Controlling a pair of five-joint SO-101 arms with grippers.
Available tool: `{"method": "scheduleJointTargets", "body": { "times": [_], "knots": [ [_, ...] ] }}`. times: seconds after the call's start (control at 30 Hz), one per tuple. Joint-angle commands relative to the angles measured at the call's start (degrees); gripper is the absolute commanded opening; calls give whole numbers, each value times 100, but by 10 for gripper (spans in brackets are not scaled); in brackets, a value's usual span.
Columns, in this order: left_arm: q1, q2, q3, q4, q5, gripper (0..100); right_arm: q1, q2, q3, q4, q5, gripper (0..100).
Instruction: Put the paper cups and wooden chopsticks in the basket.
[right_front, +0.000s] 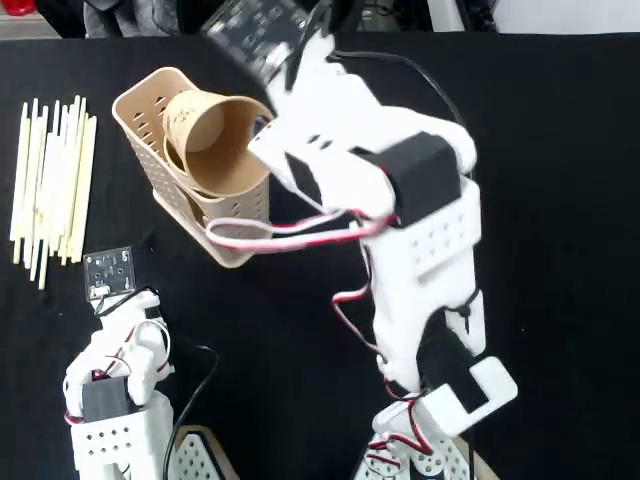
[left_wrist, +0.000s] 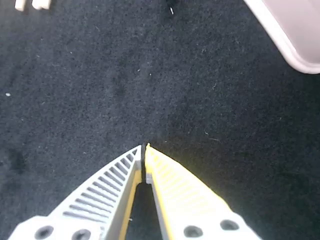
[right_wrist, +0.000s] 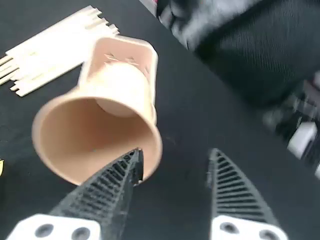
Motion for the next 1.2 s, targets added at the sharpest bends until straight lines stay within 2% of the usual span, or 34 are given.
{"method": "scheduleJointTargets", "body": {
  "times": [0.0,0.53,0.73,1.17],
  "knots": [
    [57,-9,92,26,44,30,264,-207,268,0,-211,241],
    [57,-9,92,26,44,30,308,-259,2712,-2198,-431,219],
    [57,-9,92,26,44,30,290,-295,2703,-2242,-413,11],
    [57,-9,92,26,44,30,290,-1253,2712,-2013,-387,12]
  ]
}}
